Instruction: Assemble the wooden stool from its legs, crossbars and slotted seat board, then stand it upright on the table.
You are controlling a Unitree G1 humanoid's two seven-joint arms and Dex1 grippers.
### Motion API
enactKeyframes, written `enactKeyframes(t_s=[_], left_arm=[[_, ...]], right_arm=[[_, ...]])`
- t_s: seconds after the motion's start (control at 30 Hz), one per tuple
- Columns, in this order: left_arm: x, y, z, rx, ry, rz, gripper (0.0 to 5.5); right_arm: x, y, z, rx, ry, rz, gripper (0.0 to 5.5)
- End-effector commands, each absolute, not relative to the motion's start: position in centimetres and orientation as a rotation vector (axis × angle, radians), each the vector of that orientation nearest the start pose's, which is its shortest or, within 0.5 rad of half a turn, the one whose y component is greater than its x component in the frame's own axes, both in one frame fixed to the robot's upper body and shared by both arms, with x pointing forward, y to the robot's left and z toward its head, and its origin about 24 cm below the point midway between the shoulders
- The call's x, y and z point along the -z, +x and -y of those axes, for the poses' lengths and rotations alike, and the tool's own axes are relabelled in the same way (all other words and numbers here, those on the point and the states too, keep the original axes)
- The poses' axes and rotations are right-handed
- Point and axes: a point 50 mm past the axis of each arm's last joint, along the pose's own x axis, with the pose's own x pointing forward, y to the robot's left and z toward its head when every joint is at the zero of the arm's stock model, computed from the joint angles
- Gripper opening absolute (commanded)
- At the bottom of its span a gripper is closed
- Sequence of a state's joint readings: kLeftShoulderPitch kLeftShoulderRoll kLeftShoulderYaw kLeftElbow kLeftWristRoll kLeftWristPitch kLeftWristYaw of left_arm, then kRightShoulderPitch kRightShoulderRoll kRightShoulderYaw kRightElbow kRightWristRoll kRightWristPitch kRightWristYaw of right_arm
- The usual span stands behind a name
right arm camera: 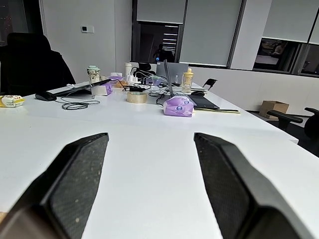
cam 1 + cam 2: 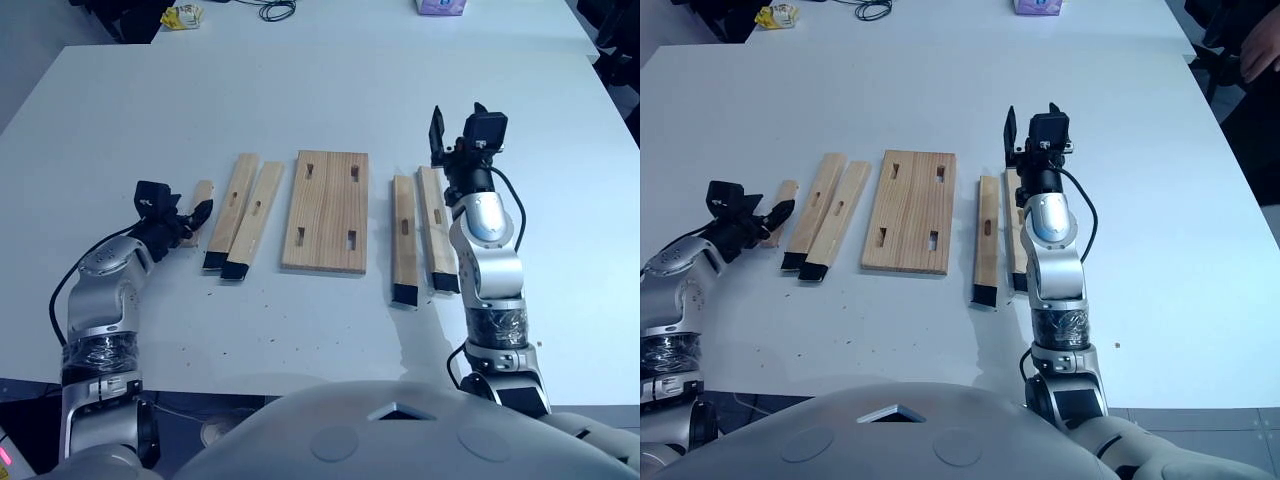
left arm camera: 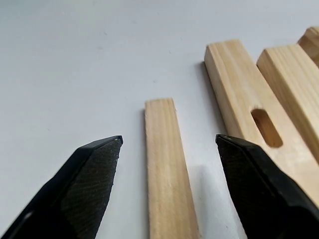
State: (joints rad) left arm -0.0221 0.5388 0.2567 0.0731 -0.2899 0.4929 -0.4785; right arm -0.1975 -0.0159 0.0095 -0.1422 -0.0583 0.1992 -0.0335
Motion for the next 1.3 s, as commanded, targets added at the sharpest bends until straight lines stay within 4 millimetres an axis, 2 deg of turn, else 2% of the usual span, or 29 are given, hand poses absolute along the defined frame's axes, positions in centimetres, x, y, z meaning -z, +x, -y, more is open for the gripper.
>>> enactKeyframes(t_s=[0.03, 0.47, 0.93, 1.17, 1.23, 1.3], left_arm=[[-4.1, 24.0, -29.3, 0.133, 0.072, -0.502, 3.48], [-2.9, 23.1, -29.9, 0.095, -0.021, -0.658, 3.48], [-2.8, 22.4, -29.2, 0.146, -0.046, -0.732, 1.39], [-3.2, 22.8, -28.8, 0.150, -0.048, -0.709, 1.32], [-3.8, 23.4, -28.7, 0.141, -0.044, -0.673, 1.32], [-5.5, 24.8, -28.7, 0.136, -0.050, -0.588, 1.32]], right_arm=[[-10.8, 28.9, 13.6, -0.020, -0.085, 0.151, 3.16], [-10.5, 28.4, 13.3, 0.004, -0.074, 0.147, 3.16], [-10.4, 28.5, 13.3, 0.027, -0.068, 0.153, 3.16], [-10.3, 28.5, 13.3, 0.039, -0.062, 0.154, 3.16], [-10.3, 28.6, 13.3, 0.039, -0.061, 0.155, 3.16], [-10.2, 28.6, 13.3, 0.036, -0.060, 0.153, 3.16]])
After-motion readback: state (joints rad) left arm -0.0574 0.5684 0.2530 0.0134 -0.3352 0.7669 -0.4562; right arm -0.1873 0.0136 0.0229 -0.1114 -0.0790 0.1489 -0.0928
